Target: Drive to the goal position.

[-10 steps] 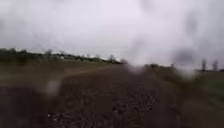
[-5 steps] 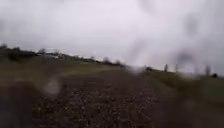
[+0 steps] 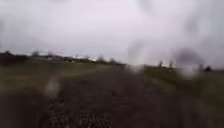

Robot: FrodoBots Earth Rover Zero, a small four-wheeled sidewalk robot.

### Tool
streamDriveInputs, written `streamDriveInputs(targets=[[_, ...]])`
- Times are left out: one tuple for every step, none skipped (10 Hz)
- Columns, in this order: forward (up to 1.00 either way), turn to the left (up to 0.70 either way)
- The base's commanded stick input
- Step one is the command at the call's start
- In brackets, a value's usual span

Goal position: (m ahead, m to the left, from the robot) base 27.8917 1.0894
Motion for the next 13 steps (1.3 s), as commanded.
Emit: streamDriveInputs(targets=[[1.00, 0.00], [1.00, 0.00], [1.00, 0.00], [1.00, 0.00], [1.00, 0.00], [1.00, 0.00], [1.00, 0.00], [1.00, 0.00], [1.00, 0.00], [1.00, 0.00], [1.00, 0.00], [1.00, 0.00], [1.00, 0.00]])
